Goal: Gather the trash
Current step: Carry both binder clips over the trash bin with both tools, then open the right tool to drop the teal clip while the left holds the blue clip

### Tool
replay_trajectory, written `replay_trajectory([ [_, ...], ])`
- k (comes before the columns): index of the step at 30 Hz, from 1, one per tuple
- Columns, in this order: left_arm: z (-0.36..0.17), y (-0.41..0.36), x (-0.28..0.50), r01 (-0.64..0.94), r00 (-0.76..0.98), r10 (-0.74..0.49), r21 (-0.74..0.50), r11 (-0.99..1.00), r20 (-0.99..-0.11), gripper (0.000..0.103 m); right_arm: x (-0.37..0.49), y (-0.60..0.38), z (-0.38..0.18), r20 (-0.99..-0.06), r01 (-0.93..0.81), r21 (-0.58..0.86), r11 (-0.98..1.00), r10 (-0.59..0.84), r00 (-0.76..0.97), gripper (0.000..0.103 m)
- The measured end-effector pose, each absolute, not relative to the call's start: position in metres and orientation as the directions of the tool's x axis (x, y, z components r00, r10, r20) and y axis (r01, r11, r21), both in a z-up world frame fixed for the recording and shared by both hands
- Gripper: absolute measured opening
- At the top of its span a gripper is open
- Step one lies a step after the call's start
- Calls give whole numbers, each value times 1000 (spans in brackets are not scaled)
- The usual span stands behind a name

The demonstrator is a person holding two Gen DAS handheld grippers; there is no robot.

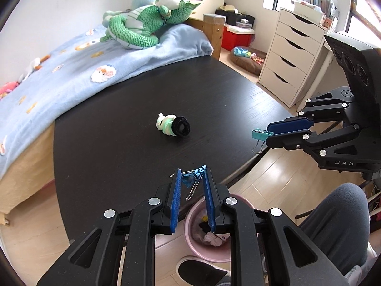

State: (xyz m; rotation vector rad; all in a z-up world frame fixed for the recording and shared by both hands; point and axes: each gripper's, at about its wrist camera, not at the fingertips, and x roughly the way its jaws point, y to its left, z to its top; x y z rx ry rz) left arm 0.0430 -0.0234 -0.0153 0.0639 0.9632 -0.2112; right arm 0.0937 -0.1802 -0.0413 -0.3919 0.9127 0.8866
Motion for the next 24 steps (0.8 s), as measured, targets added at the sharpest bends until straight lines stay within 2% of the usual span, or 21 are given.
replay_trajectory([
  [11, -3, -33, 1, 214, 588, -156, -33, 976, -794, 19, 41, -190, -25, -789, -821, 57, 568, 529, 311, 15],
  [24, 1, -33, -23, 207, 597, -182, -69, 976, -781, 19, 20, -183, -39, -803, -843, 96, 530, 541, 249, 15],
])
